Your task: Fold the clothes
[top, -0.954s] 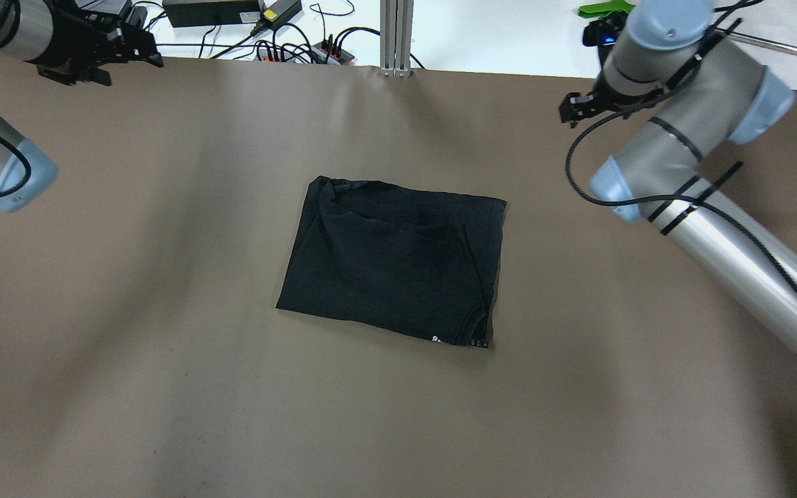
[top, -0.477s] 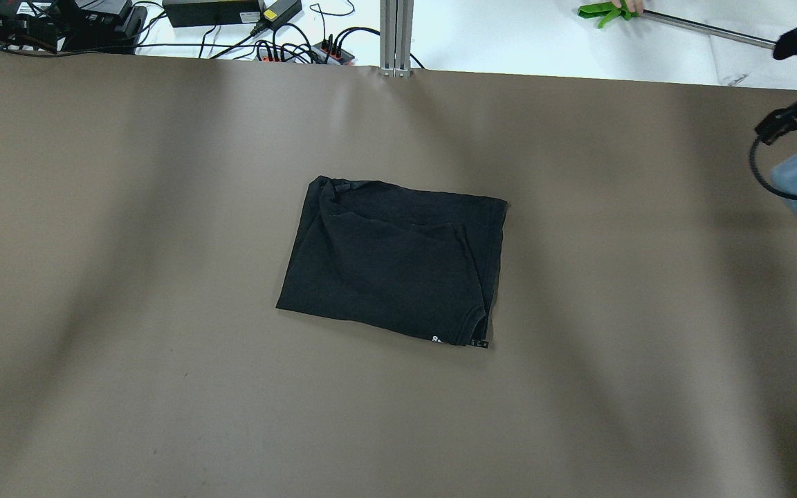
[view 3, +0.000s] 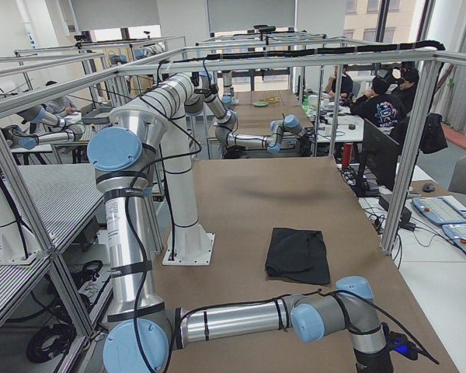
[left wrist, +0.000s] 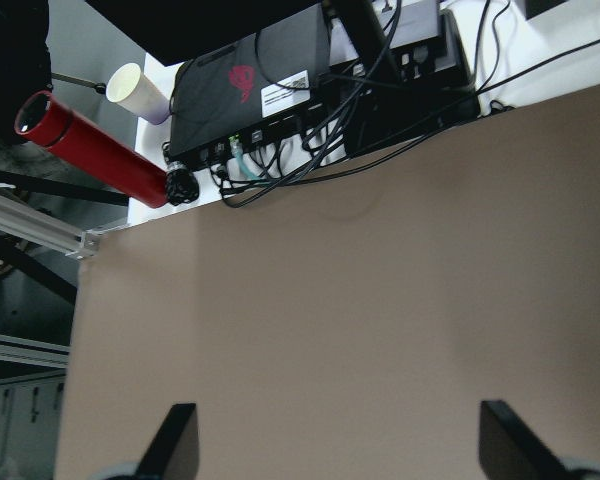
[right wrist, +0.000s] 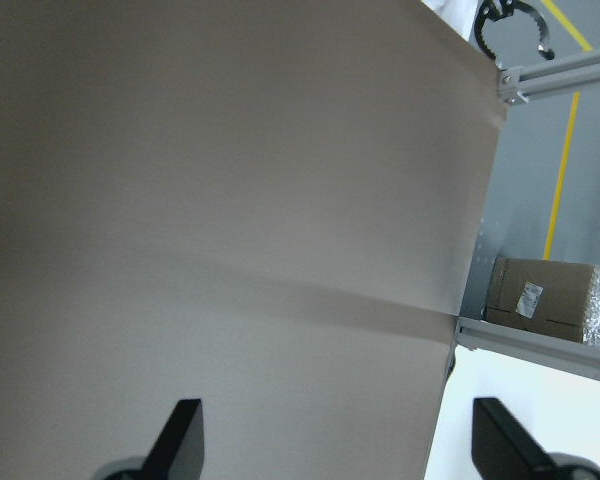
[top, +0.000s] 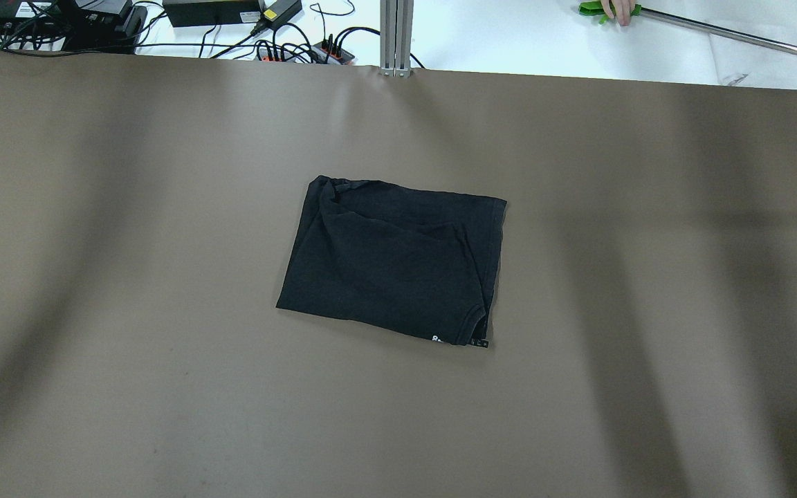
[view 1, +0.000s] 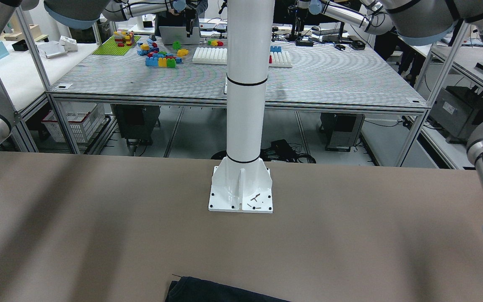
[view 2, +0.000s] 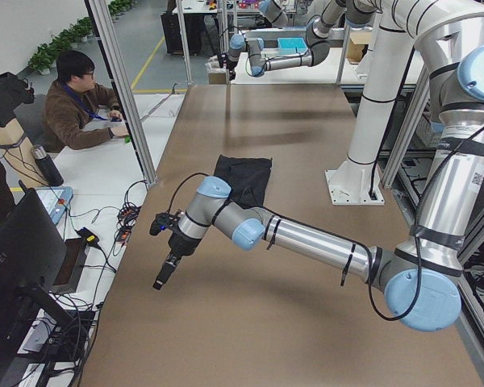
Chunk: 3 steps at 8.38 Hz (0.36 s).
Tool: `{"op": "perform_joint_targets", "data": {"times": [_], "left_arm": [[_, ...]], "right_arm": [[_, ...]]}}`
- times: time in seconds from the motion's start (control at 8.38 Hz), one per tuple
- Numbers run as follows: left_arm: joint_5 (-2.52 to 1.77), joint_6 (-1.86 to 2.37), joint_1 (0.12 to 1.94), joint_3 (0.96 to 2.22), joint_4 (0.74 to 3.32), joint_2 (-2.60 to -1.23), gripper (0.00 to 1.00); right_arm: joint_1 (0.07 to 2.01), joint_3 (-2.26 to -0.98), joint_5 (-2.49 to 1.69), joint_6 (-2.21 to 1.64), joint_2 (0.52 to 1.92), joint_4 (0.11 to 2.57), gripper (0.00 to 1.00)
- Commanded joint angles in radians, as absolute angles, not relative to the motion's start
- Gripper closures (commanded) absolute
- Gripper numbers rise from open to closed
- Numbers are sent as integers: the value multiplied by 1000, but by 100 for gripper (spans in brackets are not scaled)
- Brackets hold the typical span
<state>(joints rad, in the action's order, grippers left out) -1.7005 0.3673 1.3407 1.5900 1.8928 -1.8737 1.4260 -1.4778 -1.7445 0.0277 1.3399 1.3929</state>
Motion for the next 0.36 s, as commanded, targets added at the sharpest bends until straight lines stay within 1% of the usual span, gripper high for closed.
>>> {"op": "perform_joint_targets", "data": {"times": [0.0,0.24], "left_arm": [[-1674,247,1376,1618,1902,-1786,0],[-1674,245,1376,1615,1969,-1723,0]], "right_arm": [[1451,-1486,-1733,64,1370,1353,6],[1450,-1489,-1733,61,1359,1353,6]]}}
